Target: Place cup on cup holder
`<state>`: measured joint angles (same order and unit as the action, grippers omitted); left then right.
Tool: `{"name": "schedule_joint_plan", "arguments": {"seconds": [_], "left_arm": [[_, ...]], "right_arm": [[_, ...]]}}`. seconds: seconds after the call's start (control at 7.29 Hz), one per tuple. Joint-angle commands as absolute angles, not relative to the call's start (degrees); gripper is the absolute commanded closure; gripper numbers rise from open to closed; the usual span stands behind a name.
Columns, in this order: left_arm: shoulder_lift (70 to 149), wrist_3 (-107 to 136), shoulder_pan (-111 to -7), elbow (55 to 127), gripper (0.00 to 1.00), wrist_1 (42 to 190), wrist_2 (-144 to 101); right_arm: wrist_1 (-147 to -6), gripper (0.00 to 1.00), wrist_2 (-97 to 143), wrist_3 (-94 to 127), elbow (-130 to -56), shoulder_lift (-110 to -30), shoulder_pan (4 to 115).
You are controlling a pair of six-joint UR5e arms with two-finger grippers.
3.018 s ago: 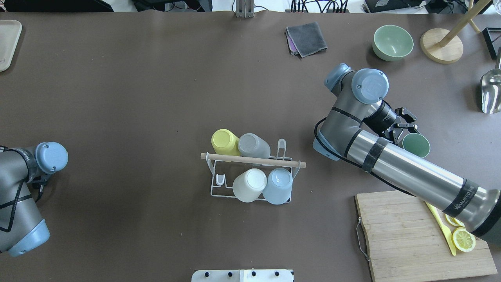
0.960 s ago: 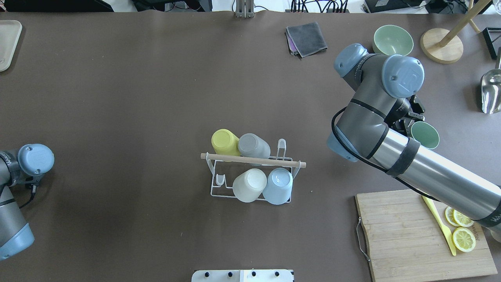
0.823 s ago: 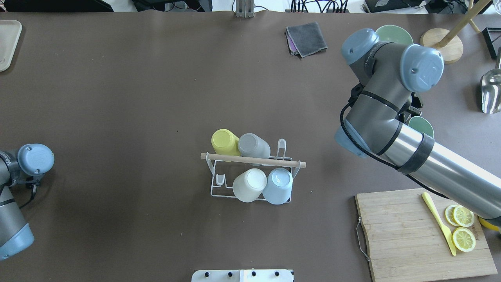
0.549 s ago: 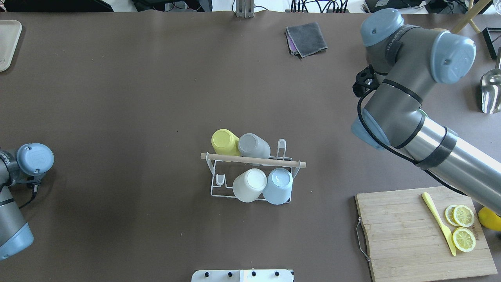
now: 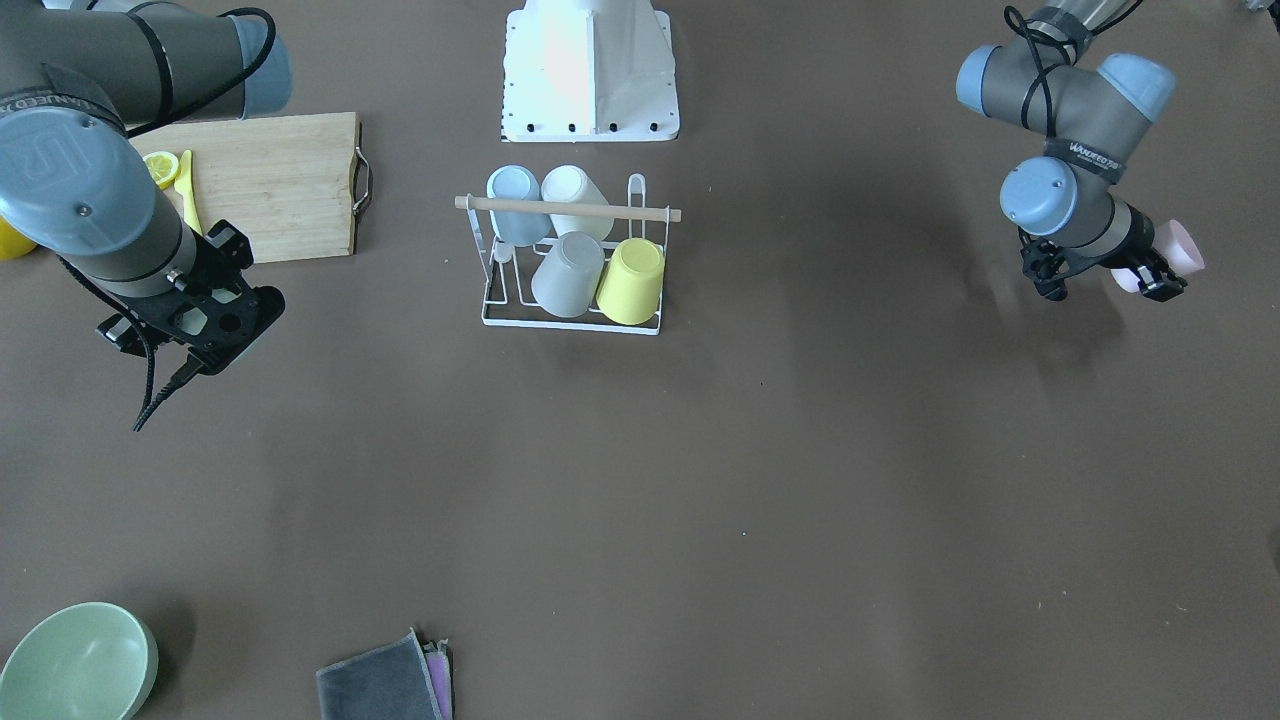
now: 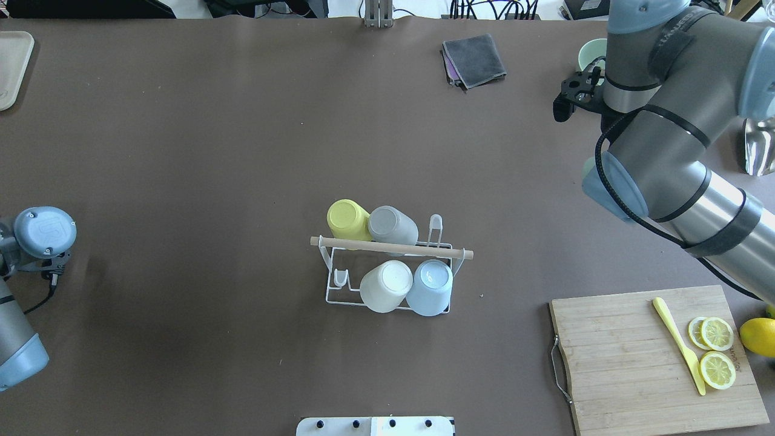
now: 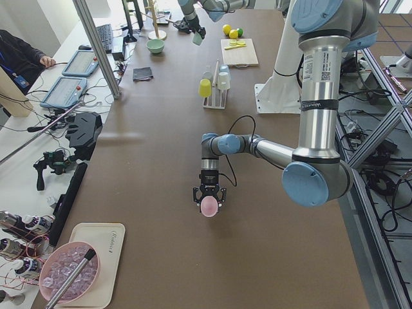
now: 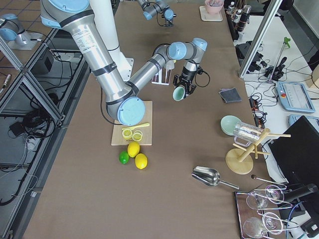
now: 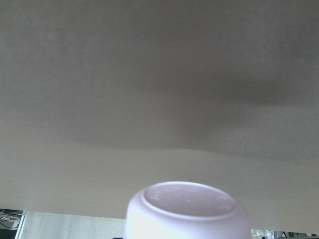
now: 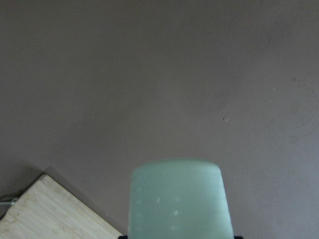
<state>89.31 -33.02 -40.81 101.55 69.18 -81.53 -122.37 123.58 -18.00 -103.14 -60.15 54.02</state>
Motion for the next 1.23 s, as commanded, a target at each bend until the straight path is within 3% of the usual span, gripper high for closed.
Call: {"name": "schedule_joint_plan", "arguments": {"seconds": [0.0, 0.41, 0.69, 1.1], "left_arm": [[90.17, -34.45, -48.92, 105.72, 0.36, 69.26, -86.01], [91.48, -36.65, -54.39, 108.11, 0.4, 70.4, -90.5], [97.36, -36.13, -56.15, 108.37, 0.42, 70.4, -93.23], [103.09, -35.77, -56.16, 108.63, 0.42, 70.4, -93.43]], "right_arm": [[-109.22, 0.89, 130.41, -14.01, -102.92, -61.16, 55.02], [-81.03, 0.89, 135.96, 3.21, -102.57, -63.54, 55.02], [-66.35, 0.89, 136.32, 10.69, -101.52, -63.63, 55.11], [-40.08, 0.89, 135.79, 17.81, -92.85, -67.67, 56.16]]}}
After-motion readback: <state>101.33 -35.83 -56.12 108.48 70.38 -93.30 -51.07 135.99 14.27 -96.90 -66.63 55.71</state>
